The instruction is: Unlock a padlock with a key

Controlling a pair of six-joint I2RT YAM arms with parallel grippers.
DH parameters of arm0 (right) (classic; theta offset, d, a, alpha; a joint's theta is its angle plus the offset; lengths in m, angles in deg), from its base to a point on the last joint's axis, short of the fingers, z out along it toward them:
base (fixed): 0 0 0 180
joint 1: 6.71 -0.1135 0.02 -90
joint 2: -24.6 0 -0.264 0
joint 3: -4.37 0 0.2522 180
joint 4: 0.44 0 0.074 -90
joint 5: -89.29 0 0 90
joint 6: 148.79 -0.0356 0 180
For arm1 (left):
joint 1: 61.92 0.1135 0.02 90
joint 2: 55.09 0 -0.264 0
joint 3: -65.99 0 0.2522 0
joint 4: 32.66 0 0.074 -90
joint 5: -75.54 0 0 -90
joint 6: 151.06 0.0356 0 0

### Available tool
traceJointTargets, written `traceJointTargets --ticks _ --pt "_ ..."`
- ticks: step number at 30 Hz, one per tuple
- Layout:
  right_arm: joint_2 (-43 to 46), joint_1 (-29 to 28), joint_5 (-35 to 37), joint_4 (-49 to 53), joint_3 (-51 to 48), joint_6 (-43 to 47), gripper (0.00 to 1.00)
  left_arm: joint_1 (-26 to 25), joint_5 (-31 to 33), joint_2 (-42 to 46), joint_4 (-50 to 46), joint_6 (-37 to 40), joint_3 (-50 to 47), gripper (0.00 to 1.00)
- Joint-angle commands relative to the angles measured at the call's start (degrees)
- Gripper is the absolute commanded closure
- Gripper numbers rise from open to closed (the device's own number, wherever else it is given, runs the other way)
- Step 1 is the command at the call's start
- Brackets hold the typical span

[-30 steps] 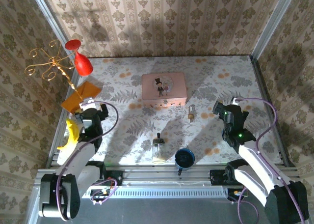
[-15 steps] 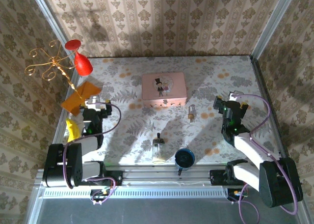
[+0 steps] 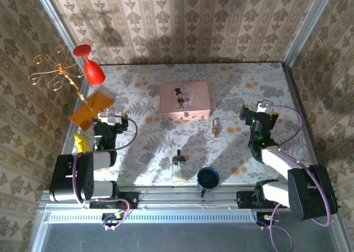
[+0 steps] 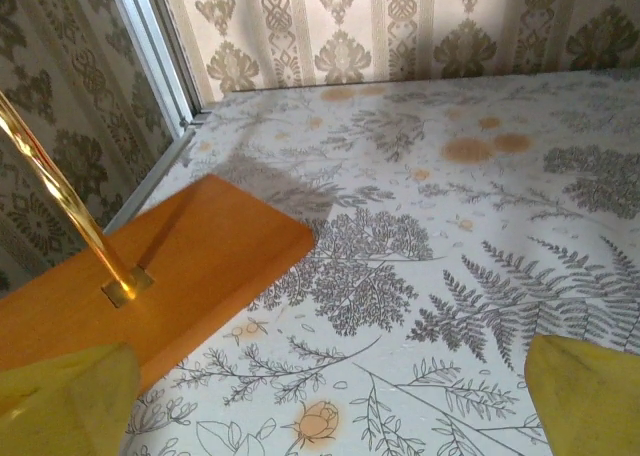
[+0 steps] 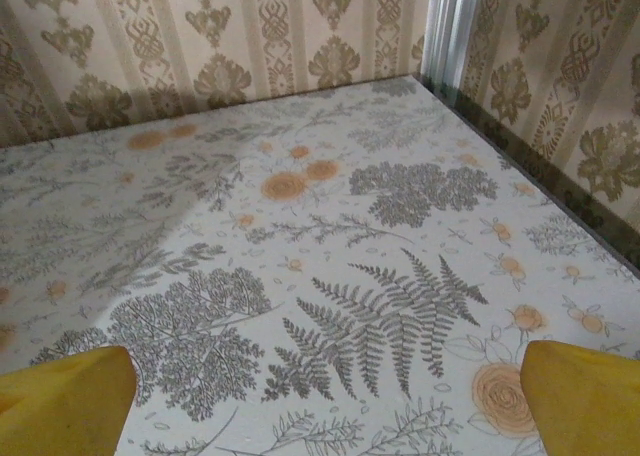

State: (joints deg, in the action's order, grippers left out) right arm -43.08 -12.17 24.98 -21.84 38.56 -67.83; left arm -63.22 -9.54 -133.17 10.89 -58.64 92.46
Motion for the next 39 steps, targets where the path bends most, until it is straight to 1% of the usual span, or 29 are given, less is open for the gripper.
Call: traceJointTargets --ticks 1,4,5,6,7,9,10,11,12,13,15,17,19,21,22,25,27,29,39 --pt "-0.8 0.8 -0.7 -5.6 -2.0 1.5 0.0 0.7 -4.0 -4.8 7.3 0.5 0.3 0.0" --pt "-2.0 1.5 -1.5 -7.3 -2.5 1.8 0.0 0.7 -7.9 -12.9 12.4 2.3 2.3 0.0" --pt "-2.6 1.6 -2.1 -8.0 -2.7 2.1 0.0 1.2 -10.1 -11.6 7.8 2.4 3.9 0.0" --pt "-3.4 1.8 -2.7 -9.2 -2.9 2.4 0.0 2.2 -14.4 -10.1 0.0 2.2 6.3 0.0" --pt "-4.1 2.0 -3.2 -10.3 -3.1 2.8 0.0 2.9 -17.3 -11.0 -2.1 2.4 8.5 0.0" --pt "-6.1 2.6 -5.3 -13.0 -3.2 3.6 0.0 4.8 -19.4 -11.1 -2.1 0.8 8.4 0.0" --pt "-7.2 3.2 -7.5 -13.7 -3.1 3.4 0.0 4.8 -18.0 -11.6 -0.5 0.5 8.2 0.0" --pt "-8.4 3.7 -9.5 -14.8 -3.0 3.4 0.0 4.5 -16.9 -11.2 -1.7 0.5 8.5 0.0" --pt "-10.0 4.2 -11.7 -16.4 -2.9 3.5 0.0 3.9 -13.5 -11.2 -2.6 0.3 8.9 0.0" --pt "-11.6 4.5 -13.0 -17.2 -2.5 3.6 0.0 3.3 -11.6 -11.1 -3.3 0.4 9.2 0.0" --pt "-16.5 4.9 -14.8 -20.1 -2.2 3.8 0.0 2.7 -10.3 -11.2 -3.8 0.5 9.4 0.0" --pt "-20.6 4.9 -16.1 -25.1 -2.3 4.5 0.0 2.6 -9.7 -11.1 -3.9 0.7 9.5 0.0" --pt "-19.0 5.0 -16.7 -20.6 -1.5 4.4 0.0 2.2 -8.0 -11.1 -3.8 0.4 9.4 0.0" --pt "-20.0 5.1 -16.7 -20.7 -0.6 4.3 0.0 1.9 -7.3 -11.0 -4.0 0.6 9.4 0.0" --pt "-19.4 5.1 -16.6 -16.3 1.2 4.1 0.0 1.8 -7.1 -11.1 -4.0 0.7 9.5 0.0" --pt "-19.8 4.7 -20.0 -13.3 3.0 6.1 0.0 1.8 -7.4 -11.1 -4.1 0.9 9.6 0.0" --pt "-20.0 5.2 -23.4 -13.3 3.2 6.9 0.0 1.6 -7.7 -11.1 -4.6 1.1 9.8 0.0" --pt "-20.0 5.4 -24.8 -13.1 3.2 7.1 0.0 1.6 -7.7 -11.1 -4.6 1.2 9.8 0.0" --pt "-19.9 5.5 -24.8 -13.0 3.2 7.1 0.0 1.3 -7.4 -11.0 -4.8 1.5 9.9 0.0"
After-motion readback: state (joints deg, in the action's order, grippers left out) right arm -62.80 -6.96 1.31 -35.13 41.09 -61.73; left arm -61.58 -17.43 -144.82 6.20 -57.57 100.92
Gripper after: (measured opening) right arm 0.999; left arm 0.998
